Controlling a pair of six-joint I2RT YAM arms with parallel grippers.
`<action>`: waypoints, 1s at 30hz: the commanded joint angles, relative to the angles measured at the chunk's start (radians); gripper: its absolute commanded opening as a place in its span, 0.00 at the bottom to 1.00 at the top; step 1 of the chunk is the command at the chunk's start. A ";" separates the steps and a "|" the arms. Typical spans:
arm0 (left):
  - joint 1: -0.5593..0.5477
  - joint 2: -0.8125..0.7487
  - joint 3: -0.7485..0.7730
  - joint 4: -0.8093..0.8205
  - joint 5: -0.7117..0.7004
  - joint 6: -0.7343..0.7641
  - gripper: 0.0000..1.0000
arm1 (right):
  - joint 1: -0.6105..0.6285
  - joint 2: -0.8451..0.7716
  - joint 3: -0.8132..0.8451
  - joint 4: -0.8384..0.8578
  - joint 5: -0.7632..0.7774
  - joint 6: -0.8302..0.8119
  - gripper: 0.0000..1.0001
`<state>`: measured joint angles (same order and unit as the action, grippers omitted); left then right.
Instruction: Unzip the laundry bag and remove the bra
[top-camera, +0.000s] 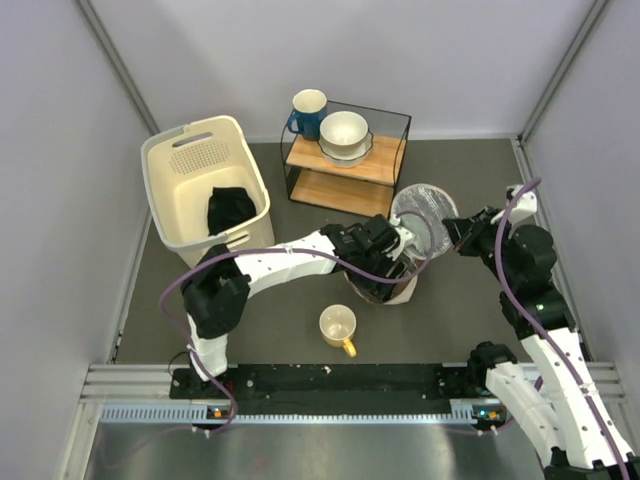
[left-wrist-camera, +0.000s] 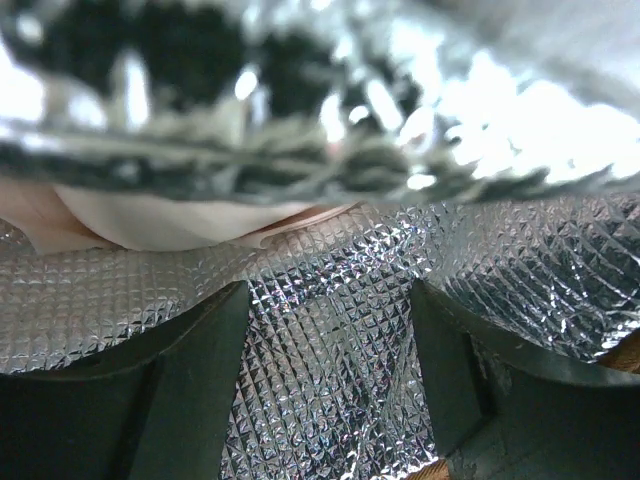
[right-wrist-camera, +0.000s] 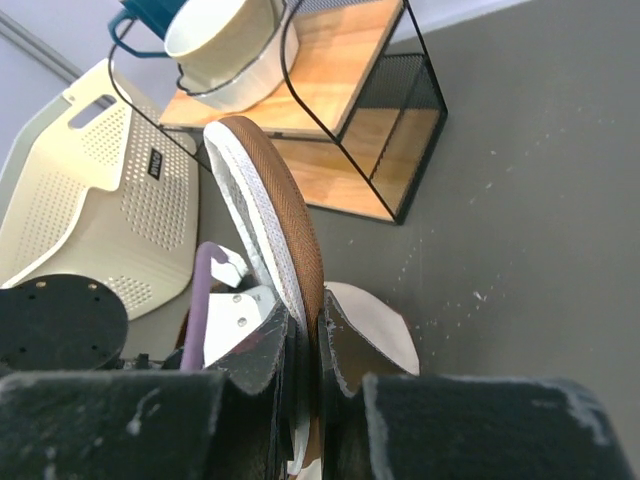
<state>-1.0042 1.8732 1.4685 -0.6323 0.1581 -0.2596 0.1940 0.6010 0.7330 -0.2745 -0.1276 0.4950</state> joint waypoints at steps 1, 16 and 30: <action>-0.007 -0.006 -0.031 0.127 -0.110 -0.044 0.72 | -0.002 -0.001 -0.012 0.064 -0.017 0.027 0.00; -0.008 -0.186 -0.105 0.201 -0.261 -0.109 0.67 | -0.002 0.003 -0.018 0.051 -0.020 0.019 0.00; -0.008 0.000 -0.099 0.200 -0.319 -0.115 0.72 | -0.002 0.006 -0.010 0.049 -0.021 0.016 0.00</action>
<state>-1.0142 1.8282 1.3617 -0.4423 -0.1211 -0.3626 0.1940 0.6117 0.7113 -0.2707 -0.1440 0.5083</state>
